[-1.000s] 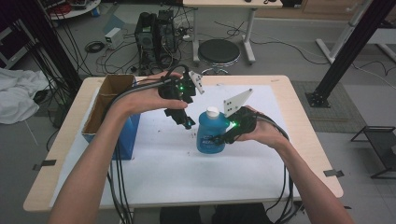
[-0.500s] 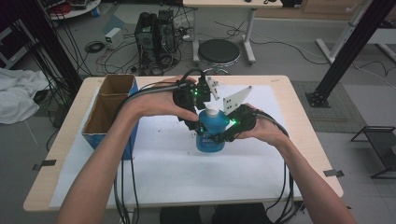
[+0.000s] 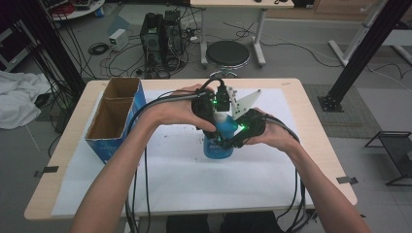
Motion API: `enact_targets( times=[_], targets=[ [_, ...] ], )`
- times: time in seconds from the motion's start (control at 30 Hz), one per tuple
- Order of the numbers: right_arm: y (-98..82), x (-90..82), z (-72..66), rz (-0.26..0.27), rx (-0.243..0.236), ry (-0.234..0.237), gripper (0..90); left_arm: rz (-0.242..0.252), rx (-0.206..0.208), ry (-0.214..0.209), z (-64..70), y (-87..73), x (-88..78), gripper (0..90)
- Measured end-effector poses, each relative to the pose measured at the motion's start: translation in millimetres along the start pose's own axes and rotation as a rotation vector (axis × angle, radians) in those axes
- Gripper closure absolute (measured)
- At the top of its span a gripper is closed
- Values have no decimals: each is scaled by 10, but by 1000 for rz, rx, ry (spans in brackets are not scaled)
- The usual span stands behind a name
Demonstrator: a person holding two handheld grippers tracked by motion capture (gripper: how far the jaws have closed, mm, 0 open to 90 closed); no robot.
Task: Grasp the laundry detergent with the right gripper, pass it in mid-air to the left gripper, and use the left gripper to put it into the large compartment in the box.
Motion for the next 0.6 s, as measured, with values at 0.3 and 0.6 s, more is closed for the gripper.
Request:
enact_targets(
  times=[0.3, 0.6],
  targets=[
    [-9, 11, 12, -11, -14, -7, 444, -7, -6, -2, -4, 2, 44, 220],
    [-5, 26, 7, -16, -9, -6, 444, -6, -17, 8, -20, -23, 45, 271]
  ],
)
Point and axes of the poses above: each handheld gripper's, and its own axes: x roughly forward along the jaws, y roughly out of its top, z roughly to its right, the point moved 5 cm from there along x, roughly forward along the jaws, and after that the axes turned 11 degrees about x, right-handed, at the moved point
